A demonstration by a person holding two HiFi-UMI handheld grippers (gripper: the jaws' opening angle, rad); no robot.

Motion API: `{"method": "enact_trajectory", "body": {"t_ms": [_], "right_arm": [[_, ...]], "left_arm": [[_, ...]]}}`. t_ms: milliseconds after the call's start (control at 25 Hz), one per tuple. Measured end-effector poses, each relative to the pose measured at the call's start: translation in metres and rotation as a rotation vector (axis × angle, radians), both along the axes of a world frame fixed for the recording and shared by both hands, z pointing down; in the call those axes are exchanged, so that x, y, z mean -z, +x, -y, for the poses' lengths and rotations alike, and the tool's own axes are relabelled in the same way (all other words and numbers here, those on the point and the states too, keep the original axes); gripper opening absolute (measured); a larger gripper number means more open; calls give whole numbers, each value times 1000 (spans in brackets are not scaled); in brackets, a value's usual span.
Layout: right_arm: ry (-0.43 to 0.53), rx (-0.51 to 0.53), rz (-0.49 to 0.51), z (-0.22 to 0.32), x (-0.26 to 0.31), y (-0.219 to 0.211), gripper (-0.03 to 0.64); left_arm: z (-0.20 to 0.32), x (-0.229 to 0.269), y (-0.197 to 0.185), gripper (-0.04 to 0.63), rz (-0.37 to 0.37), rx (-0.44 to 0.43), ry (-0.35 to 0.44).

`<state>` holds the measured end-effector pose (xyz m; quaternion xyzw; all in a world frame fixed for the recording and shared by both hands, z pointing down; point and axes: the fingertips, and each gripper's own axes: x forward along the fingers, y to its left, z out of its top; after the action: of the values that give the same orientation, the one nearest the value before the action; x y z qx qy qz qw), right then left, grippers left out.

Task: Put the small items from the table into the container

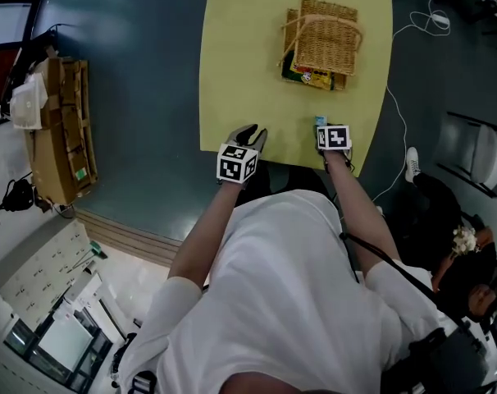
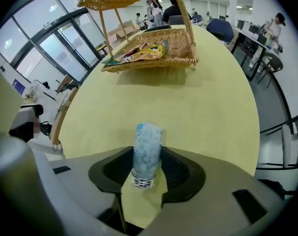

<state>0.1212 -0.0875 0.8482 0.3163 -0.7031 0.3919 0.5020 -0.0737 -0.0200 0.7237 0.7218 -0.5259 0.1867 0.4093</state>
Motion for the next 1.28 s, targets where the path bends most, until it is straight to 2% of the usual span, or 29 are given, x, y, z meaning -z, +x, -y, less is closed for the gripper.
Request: {"method": "enact_trajectory", "body": {"t_ms": [160,360,640,1280], "right_arm": [[6,6,-16,1,-1,-1,176],[-4,12,30,-3,2,0,176],[29,3,93,7,24,-3,176],[185,-16,217,94,93,-24,176]], "left_arm": [[-4,-8,-6,109,-3,34,-13],[-5,-11,2,109,21,-8,-21],[8,-8,3,109,24,-11,-7],[58,20,10,109,26,-27,57]]}}
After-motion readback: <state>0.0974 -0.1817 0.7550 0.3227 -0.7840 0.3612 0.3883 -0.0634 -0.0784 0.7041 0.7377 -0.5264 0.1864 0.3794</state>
